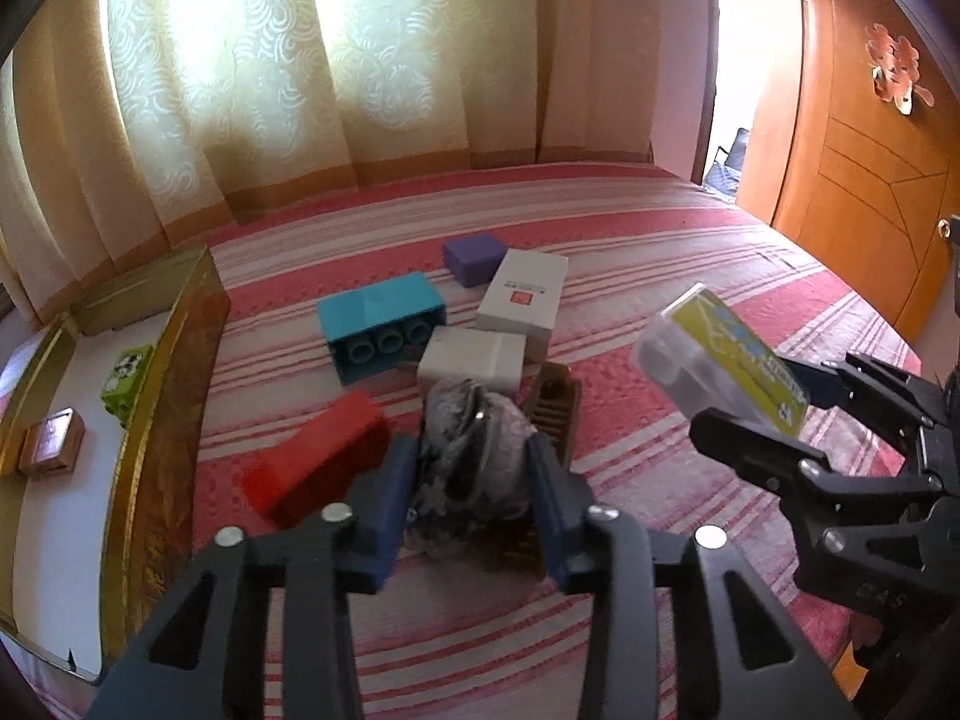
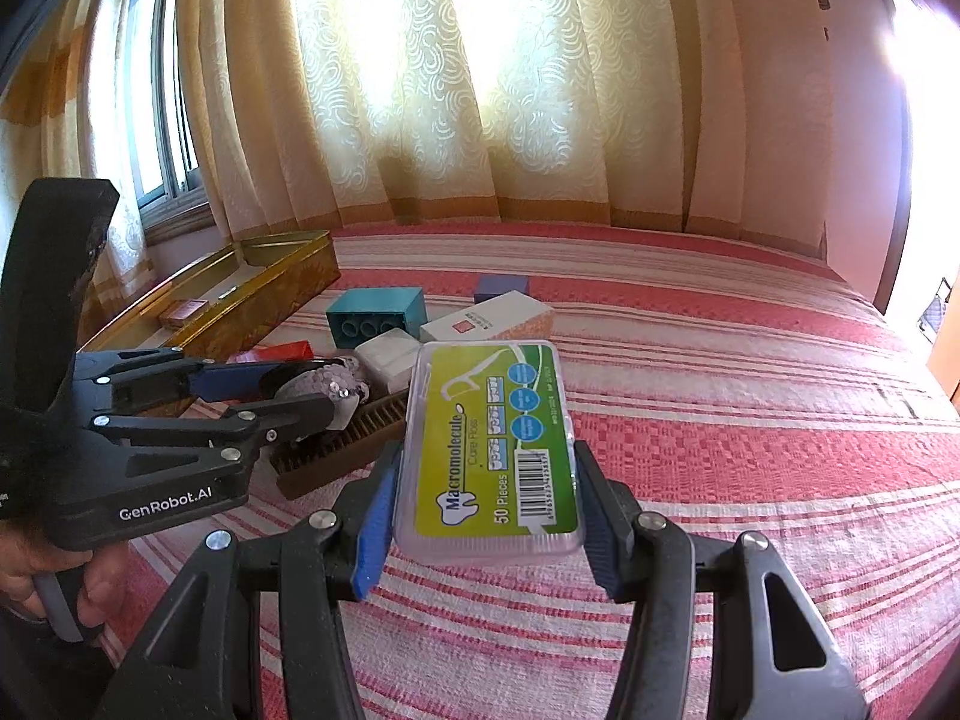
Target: Organize rigid objects
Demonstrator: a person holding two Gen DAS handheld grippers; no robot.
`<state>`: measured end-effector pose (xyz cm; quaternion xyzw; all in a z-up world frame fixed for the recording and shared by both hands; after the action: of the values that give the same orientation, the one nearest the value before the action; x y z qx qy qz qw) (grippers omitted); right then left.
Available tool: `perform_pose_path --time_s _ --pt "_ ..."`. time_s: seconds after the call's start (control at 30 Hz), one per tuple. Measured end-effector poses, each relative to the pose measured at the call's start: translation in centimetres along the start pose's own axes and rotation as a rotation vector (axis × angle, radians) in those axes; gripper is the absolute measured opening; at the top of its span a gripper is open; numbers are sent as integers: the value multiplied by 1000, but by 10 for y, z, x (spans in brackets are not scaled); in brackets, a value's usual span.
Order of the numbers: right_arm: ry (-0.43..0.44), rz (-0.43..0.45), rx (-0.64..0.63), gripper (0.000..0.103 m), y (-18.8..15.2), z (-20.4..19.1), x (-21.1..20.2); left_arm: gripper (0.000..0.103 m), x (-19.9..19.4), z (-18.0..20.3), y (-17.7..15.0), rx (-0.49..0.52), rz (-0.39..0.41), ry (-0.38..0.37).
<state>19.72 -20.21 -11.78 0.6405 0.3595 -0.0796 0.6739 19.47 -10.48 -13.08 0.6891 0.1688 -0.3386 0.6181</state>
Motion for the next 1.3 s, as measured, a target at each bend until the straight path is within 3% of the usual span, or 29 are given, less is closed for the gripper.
perform_pose_path --time_s 0.4,1.3 --pt "1 24 4 56 1 1 -5 26 -11 -6 5 -34 56 -29" --pt "12 162 -8 56 7 -2 -29 24 -49 -13 16 -34 254 54"
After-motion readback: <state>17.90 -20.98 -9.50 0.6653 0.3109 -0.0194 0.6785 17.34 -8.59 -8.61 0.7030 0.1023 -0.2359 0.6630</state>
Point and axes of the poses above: each gripper's, at about its wrist camera, not at the fingertips, and x roughly the way its jaws point, z to its right, y to its top, the point moved 9 cm from there along x, roughly the way its jaws point
